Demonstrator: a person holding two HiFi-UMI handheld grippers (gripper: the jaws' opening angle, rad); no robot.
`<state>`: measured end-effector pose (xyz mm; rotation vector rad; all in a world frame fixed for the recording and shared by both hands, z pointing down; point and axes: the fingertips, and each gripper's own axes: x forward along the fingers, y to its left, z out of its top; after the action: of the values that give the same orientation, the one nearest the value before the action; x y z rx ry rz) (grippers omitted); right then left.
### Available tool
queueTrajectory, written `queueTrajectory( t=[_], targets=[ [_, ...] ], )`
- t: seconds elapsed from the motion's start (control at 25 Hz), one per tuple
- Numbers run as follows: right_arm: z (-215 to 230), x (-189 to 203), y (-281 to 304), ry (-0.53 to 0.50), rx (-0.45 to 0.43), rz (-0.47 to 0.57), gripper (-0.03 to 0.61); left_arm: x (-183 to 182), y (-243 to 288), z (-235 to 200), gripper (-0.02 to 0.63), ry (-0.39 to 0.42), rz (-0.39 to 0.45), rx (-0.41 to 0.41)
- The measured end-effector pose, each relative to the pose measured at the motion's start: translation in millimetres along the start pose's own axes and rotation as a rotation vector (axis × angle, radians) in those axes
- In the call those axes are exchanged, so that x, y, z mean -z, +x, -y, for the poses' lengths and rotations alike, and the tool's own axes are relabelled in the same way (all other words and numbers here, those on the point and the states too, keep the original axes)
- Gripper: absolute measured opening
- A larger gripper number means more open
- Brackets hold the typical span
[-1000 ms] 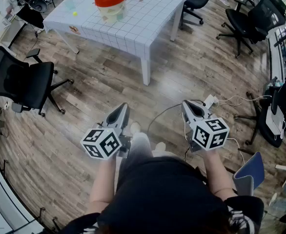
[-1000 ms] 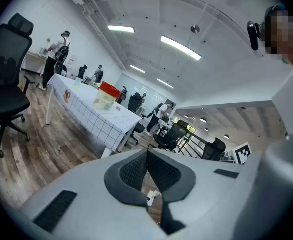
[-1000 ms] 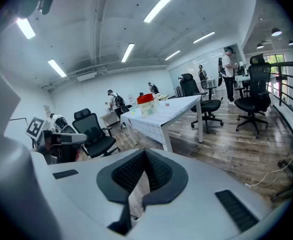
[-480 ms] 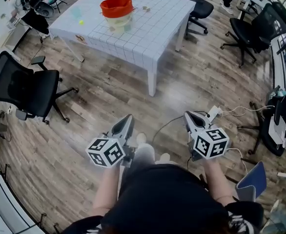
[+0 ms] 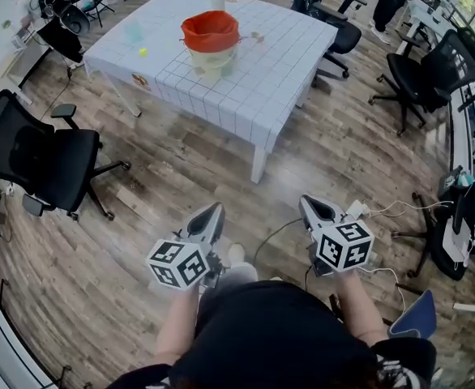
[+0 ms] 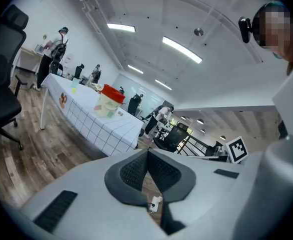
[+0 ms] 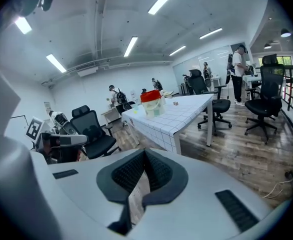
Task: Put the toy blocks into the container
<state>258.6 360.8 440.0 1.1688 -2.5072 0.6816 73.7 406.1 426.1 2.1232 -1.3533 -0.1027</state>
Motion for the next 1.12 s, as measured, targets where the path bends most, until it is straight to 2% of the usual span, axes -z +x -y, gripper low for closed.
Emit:
queueTrajectory(
  t=[0.2, 0.52, 0.64, 0.88, 1.12],
  targets=[
    [-7.3, -10.6, 44.6, 0.000, -0.021, -0.026, 0.015, -20.9, 11.7, -38.9, 0.025, -0.011, 0.015, -0.019],
    [-26.8, -31.8, 103.5, 0.003, -0.045, -0.045, 0.015, -49.1, 24.3, -95.0, 0.025, 0.082, -0.042, -0.072],
    [-28.2, -40.7, 115.1, -0.009, -0.038, -0.054, 0.015, -55.1, 36.3, -111.3, 0.025, 0.090, -0.060, -0.076],
    [-5.9, -62.1, 141.5, -0.003, -0.023, -0.056, 0.015, -76.4, 63.1, -133.6, 0.025, 0.066, 0.004, -0.096],
    [23.7, -97.4, 186.7, -0.025, -0.066, -0.063, 0.015, -100.6, 100.0, -151.5, 0.026, 0.067, -0.007, -0.141]
  ],
)
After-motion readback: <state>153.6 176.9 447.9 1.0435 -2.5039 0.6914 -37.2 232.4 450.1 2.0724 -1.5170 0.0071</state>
